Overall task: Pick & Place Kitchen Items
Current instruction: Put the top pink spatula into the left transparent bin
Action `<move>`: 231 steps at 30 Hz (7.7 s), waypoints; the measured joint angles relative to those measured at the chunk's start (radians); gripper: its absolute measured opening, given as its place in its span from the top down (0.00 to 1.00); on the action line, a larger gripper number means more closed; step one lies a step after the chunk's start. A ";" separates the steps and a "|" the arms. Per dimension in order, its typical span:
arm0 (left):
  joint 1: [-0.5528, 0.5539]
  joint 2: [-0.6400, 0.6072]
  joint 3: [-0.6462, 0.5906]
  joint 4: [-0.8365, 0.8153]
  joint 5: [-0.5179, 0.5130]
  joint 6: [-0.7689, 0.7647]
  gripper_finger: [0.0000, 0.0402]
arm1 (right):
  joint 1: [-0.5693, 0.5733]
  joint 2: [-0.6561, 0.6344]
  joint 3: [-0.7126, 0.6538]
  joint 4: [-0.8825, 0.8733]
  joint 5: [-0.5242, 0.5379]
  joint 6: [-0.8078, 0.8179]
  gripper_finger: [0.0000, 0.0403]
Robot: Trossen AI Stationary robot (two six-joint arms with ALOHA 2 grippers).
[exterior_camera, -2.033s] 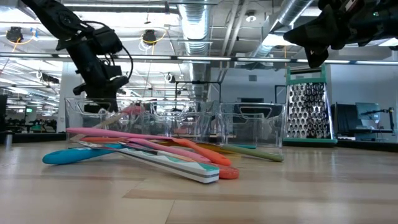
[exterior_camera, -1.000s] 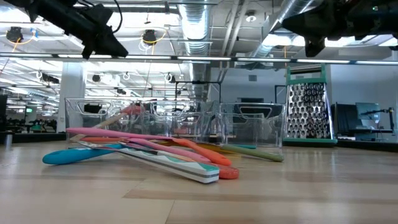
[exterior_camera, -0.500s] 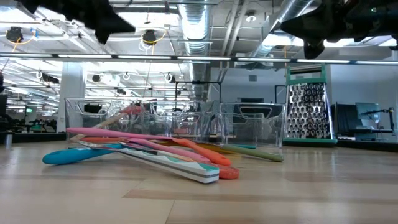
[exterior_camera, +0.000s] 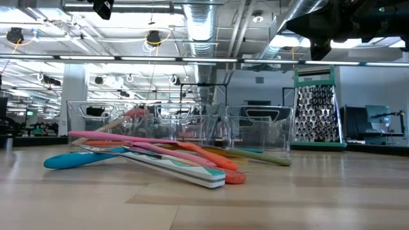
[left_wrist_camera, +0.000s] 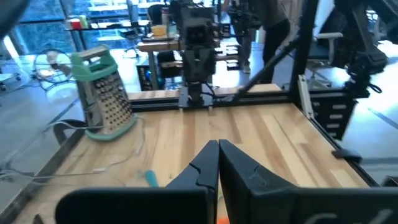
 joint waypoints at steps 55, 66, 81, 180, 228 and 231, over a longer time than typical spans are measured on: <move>-0.028 0.022 0.000 0.037 0.020 0.096 1.00 | 0.015 0.000 0.012 -0.038 0.119 0.103 1.00; -0.028 -0.011 -0.001 0.017 0.109 0.206 1.00 | 0.120 0.061 0.236 -0.292 0.312 0.106 1.00; -0.028 -0.065 -0.001 -0.097 0.067 0.105 1.00 | 0.136 0.482 0.618 -0.661 0.240 0.140 1.00; 0.063 0.777 0.169 -0.392 0.263 -1.050 0.48 | -0.381 0.043 -0.170 0.256 -0.603 -0.150 1.00; 0.063 0.893 0.093 -0.125 0.344 -1.111 0.60 | -0.381 0.043 -0.170 0.262 -0.603 -0.151 1.00; 0.063 0.893 0.093 -0.125 0.343 -1.111 0.63 | -0.381 0.043 -0.170 0.262 -0.603 -0.151 1.00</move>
